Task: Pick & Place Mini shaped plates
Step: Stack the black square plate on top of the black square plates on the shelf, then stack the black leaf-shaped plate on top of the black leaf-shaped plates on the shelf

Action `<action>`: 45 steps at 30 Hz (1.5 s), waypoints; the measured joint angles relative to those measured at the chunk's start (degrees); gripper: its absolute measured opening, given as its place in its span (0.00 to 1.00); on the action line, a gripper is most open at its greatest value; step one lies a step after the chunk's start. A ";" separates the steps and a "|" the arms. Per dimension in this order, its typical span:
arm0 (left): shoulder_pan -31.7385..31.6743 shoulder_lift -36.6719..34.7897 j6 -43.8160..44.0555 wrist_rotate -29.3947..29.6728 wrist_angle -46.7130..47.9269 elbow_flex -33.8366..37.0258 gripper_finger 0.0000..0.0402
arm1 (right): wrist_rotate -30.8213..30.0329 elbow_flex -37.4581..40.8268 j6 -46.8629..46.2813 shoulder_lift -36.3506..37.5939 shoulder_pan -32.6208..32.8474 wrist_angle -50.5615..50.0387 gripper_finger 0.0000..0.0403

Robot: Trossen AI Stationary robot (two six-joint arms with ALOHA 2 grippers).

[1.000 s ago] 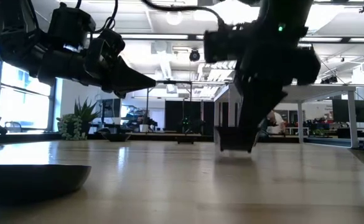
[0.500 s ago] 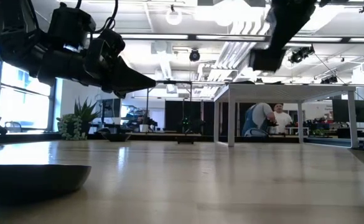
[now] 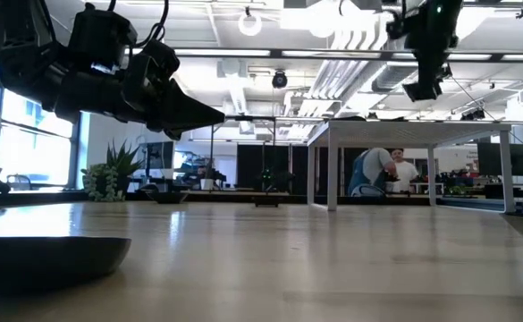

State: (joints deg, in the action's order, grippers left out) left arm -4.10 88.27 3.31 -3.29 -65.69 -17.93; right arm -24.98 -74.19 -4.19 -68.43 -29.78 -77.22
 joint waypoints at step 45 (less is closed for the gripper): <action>0.00 0.00 -0.01 -0.17 0.04 -0.04 0.01 | 4.03 6.64 12.64 -2.88 -17.51 11.07 0.14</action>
State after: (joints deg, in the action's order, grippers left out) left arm -4.10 88.27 3.30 -3.46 -65.65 -17.98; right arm -20.95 -67.55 8.45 -71.31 -47.28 -66.15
